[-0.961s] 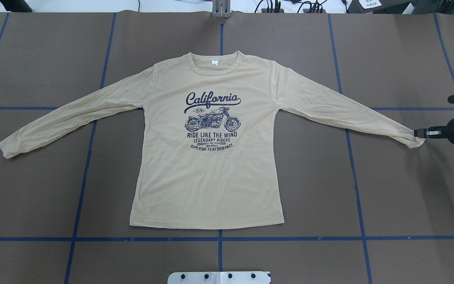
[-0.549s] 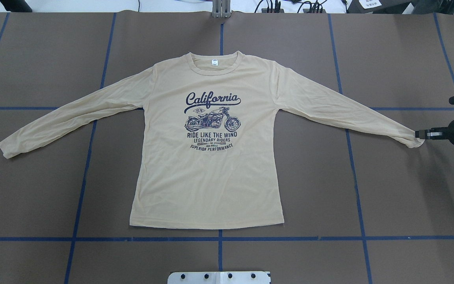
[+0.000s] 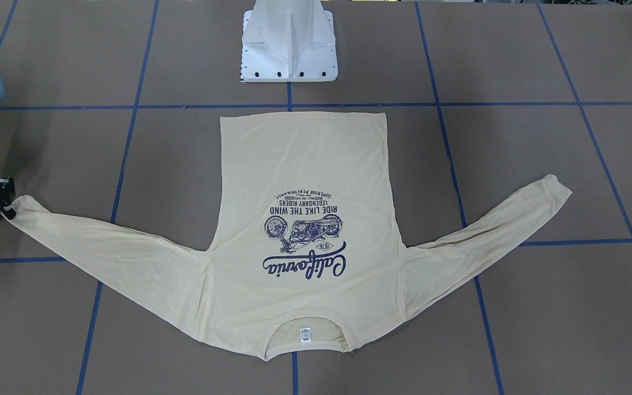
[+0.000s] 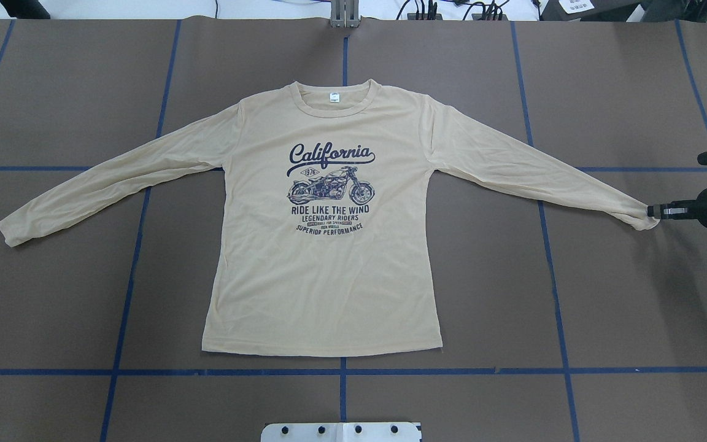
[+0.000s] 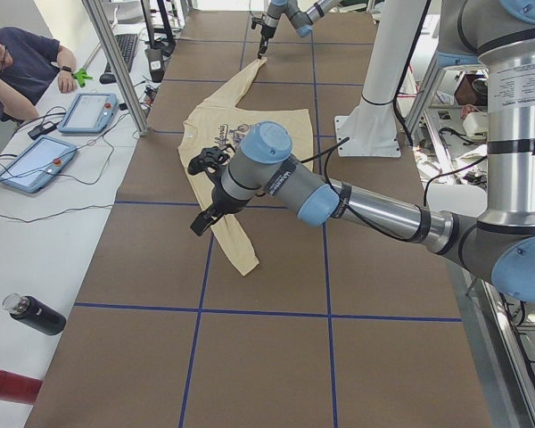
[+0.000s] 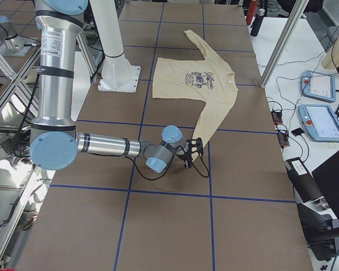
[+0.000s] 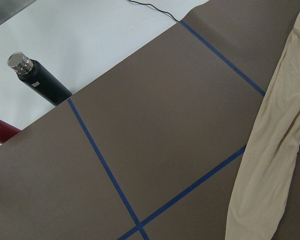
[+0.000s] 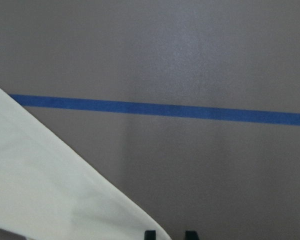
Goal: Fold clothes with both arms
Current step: 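Grasp the sleeve cuff nearest the right gripper, then lift the sleeve with the right gripper and fold it across the shirt body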
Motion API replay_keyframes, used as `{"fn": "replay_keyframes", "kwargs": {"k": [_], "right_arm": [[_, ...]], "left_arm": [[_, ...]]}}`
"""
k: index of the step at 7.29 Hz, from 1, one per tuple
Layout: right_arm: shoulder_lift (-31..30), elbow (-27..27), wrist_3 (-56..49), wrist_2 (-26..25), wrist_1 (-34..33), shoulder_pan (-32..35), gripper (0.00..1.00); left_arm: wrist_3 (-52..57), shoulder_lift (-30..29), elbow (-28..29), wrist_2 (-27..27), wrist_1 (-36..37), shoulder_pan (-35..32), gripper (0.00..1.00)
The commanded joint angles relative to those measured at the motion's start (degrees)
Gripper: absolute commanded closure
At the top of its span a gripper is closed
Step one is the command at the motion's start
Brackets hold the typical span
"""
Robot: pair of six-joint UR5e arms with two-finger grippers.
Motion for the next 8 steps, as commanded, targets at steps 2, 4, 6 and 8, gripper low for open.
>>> {"fn": "replay_keyframes", "kwargs": {"k": [2, 4, 6, 8], "right_arm": [[-0.2, 2.9, 0.1, 0.3, -0.2, 0.1, 1.00], [-0.1, 10.6, 0.1, 1.2, -6.2, 1.3, 1.00], [6.5, 24.0, 0.2, 1.4, -28.1, 3.4, 1.00], [24.0, 26.9, 7.6, -0.1, -49.3, 2.9, 1.00]], "left_arm": [[0.0, 0.0, 0.0, 0.0, 0.0, 0.0, 0.00], [0.0, 0.0, -0.1, 0.0, 0.0, -0.1, 0.00], [0.0, 0.0, -0.1, 0.0, 0.0, -0.1, 0.00], [-0.1, 0.0, 0.1, 0.0, 0.0, -0.1, 0.00]]}}
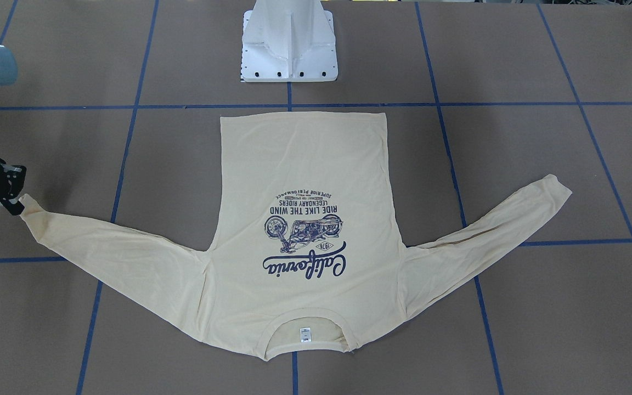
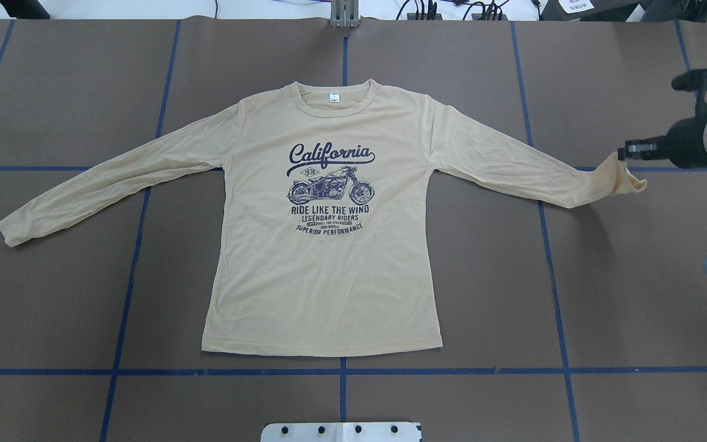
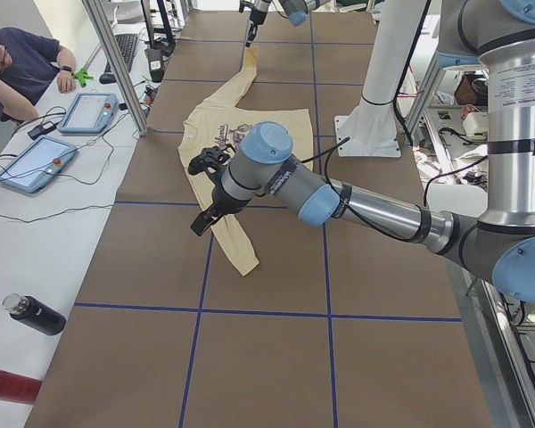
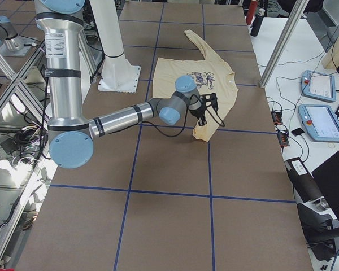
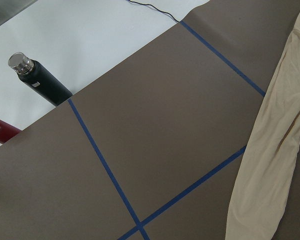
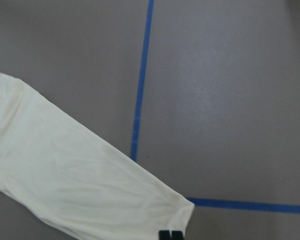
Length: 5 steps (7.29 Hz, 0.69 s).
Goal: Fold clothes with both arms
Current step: 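Lift the sleeve with the right gripper and fold it across the shirt body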
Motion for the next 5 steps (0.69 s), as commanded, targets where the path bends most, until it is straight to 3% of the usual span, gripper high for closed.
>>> {"fn": "replay_keyframes", "kwargs": {"k": [1, 3, 4, 5], "right_arm": [[19.0, 1.6, 8.3, -3.8, -21.6, -2.7, 1.00], [33.7, -3.2, 19.8, -12.1, -30.5, -8.1, 1.00], [42.2, -9.7, 25.2, -15.9, -32.1, -10.8, 1.00], [52.3, -20.6, 30.2, -19.0, -32.6, -13.2, 1.00]], "left_arm": [[-0.2, 0.0, 0.1, 0.1, 0.0, 0.0, 0.00], [-0.2, 0.0, 0.2, 0.2, 0.1, 0.0, 0.00], [-0.5, 0.0, 0.2, 0.2, 0.2, 0.0, 0.00], [-0.6, 0.0, 0.3, 0.3, 0.2, 0.0, 0.00]]}}
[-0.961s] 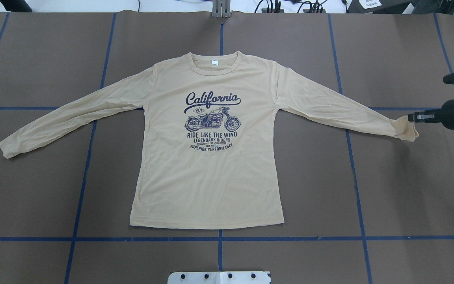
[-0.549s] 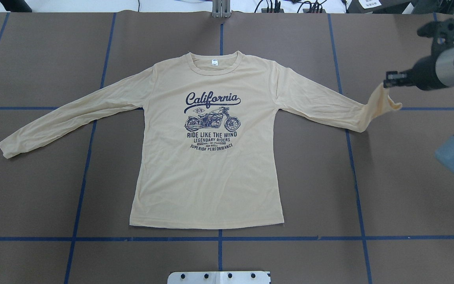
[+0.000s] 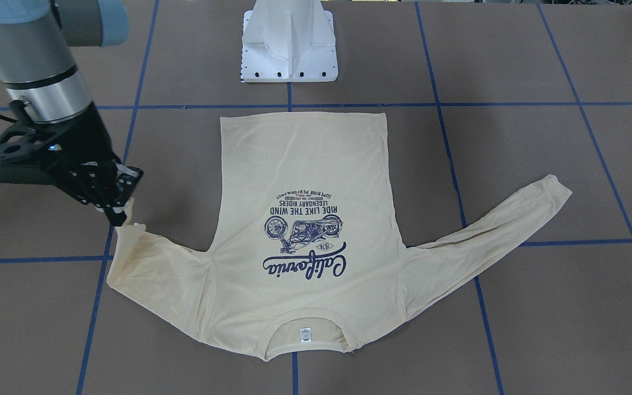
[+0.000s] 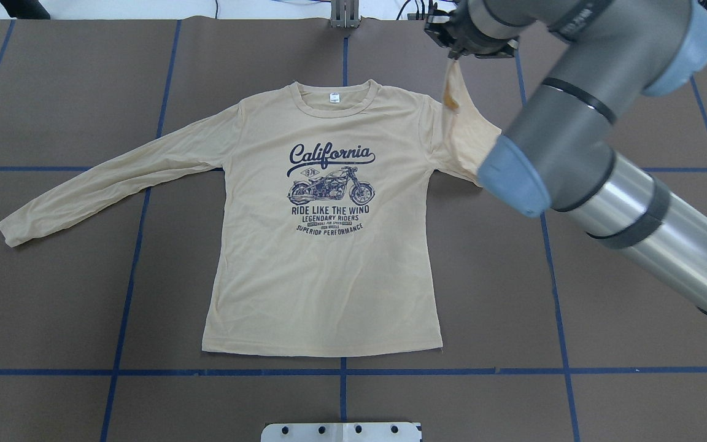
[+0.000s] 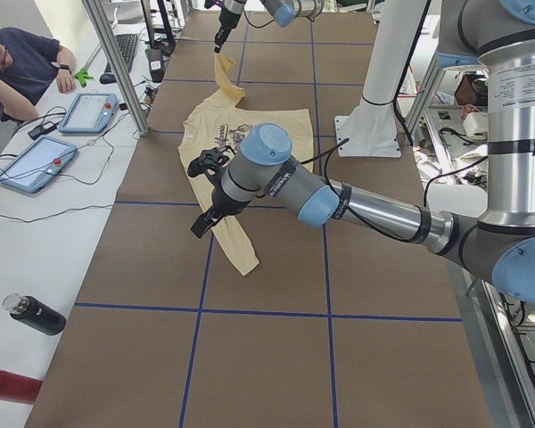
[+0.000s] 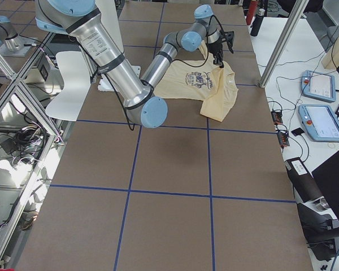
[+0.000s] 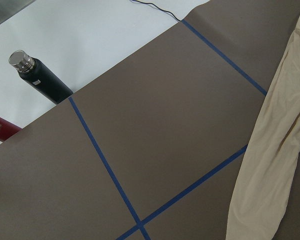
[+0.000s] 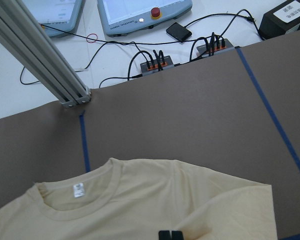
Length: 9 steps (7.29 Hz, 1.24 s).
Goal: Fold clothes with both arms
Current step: 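Lift the sleeve with the right gripper and fold it across the shirt body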
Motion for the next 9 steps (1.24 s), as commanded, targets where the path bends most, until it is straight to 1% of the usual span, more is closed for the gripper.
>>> {"fn": "replay_keyframes", "kwargs": {"k": [1, 2, 3, 4, 5, 6, 7, 9], "right_arm": [[21.4, -23.0, 10.3, -7.1, -1.5, -6.1, 1.00], [28.4, -32.0, 14.0, -10.6, -1.1, -9.0, 1.00], [32.8, -37.9, 16.8, -13.2, -0.9, -11.3, 1.00], [36.4, -43.8, 18.8, -15.2, 0.7, -13.1, 1.00], [39.3, -48.8, 20.3, -15.4, 4.8, -14.1, 1.00], [42.4, -53.4, 20.3, -17.0, 7.7, -15.3, 0.18], [44.4, -55.1, 20.5, -17.5, 8.8, -15.5, 0.05], [45.5, -55.1, 20.4, -17.5, 8.9, -15.3, 0.04]], "left_arm": [[-0.2, 0.0, 0.6, 0.1, 0.0, 0.0, 0.00], [-0.2, 0.0, 1.2, 0.1, 0.0, 0.0, 0.00], [-0.1, 0.0, 2.2, 0.0, 0.0, 0.0, 0.00], [-0.1, -0.1, 3.0, 0.0, -0.1, 0.1, 0.00], [-0.1, -0.1, 3.0, 0.0, -0.1, 0.1, 0.00], [-0.2, -0.3, 3.2, 0.0, -0.1, 0.1, 0.00], [-0.2, -0.4, 3.3, -0.1, -0.1, 0.1, 0.00], [-0.3, -0.5, 3.2, -0.1, -0.1, 0.1, 0.00]]}}
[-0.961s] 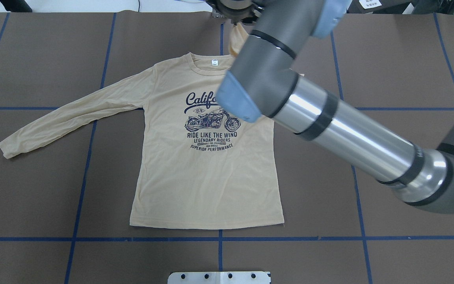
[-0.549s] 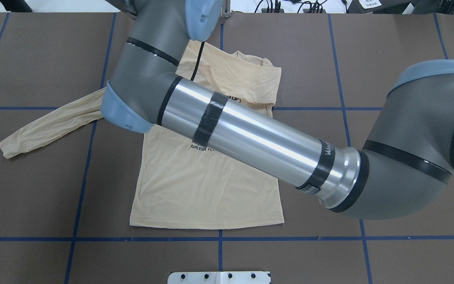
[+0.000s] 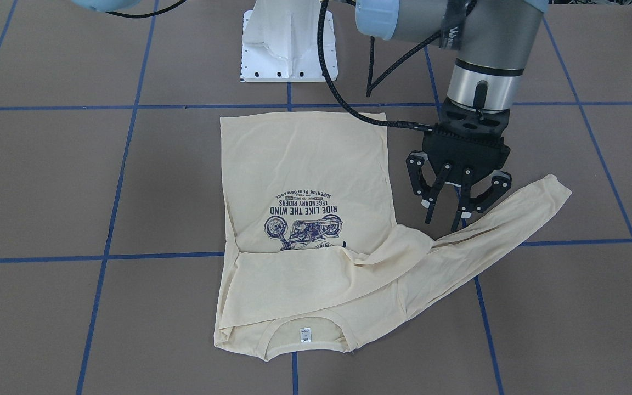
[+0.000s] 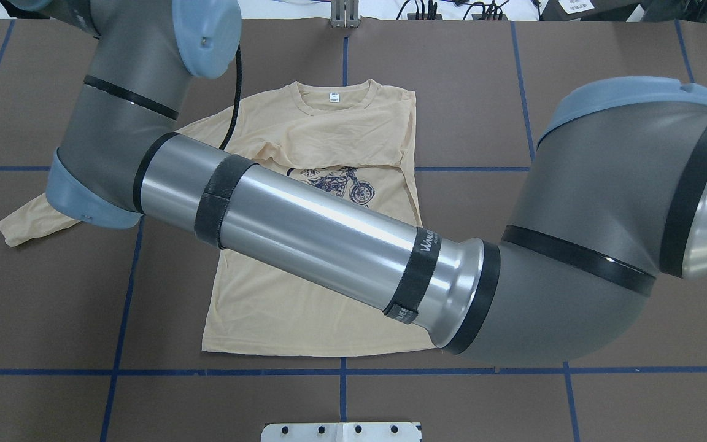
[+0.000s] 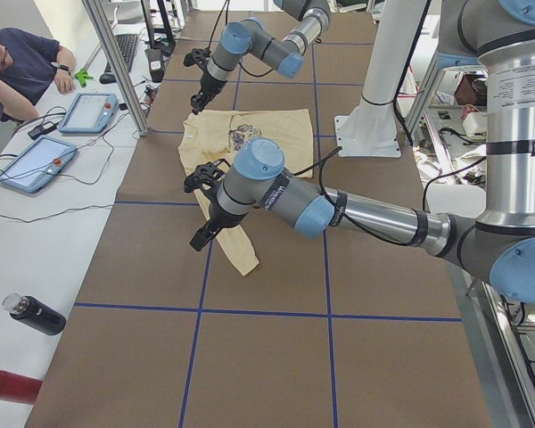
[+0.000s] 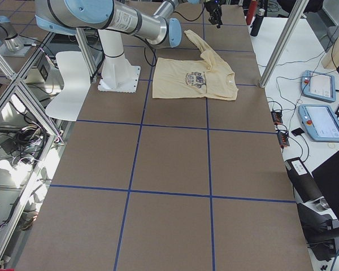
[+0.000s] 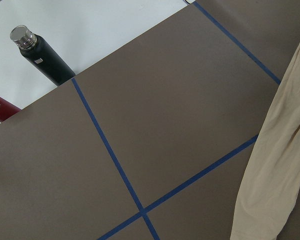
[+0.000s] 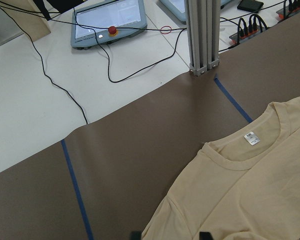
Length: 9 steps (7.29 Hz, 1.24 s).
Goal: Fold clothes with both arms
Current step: 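Lift the sleeve with the right gripper and fold it across the shirt body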
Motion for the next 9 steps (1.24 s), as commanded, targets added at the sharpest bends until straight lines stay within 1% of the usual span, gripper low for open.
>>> {"fn": "replay_keyframes", "kwargs": {"k": [1, 2, 3, 4, 5, 6, 7, 8, 9], "right_arm": [[1.4, -0.5, -1.4, 0.2, 0.2, 0.3, 0.03], [1.3, 0.4, -2.4, 2.6, -0.8, 1.2, 0.02], [0.4, 3.2, -5.6, 5.5, -6.3, 2.6, 0.01], [-5.5, 12.9, -9.4, 7.6, -11.4, 3.7, 0.01], [-12.2, 22.0, -12.5, 10.3, -13.4, 4.8, 0.01], [-18.3, 29.4, -16.0, 12.1, -13.9, 6.3, 0.01], [-26.2, 38.3, -20.4, 14.9, -14.0, 7.8, 0.01], [-36.2, 49.4, -25.6, 16.7, -13.9, 9.4, 0.01], [-46.4, 59.6, -30.6, 18.7, -13.9, 11.1, 0.01]], "left_arm": [[-0.1, 0.0, 0.1, -0.2, 0.0, 0.0, 0.00], [-0.1, -0.3, 0.9, -0.3, 0.0, 0.0, 0.00], [0.0, -0.5, 0.8, -0.3, -0.3, 0.1, 0.00], [0.4, -0.1, 0.7, -0.4, -4.1, 0.1, 0.00], [0.1, 0.4, 1.1, -0.5, -6.6, 1.7, 0.00], [0.0, 0.4, 1.1, -0.5, -6.9, 5.0, 0.00], [-1.0, 0.6, 1.2, -0.3, -6.9, 6.8, 0.00], [-3.7, 2.6, 1.3, -0.3, -9.3, 8.3, 0.00], [-8.6, 4.3, 1.5, 0.2, -13.4, 10.1, 0.00]]}}
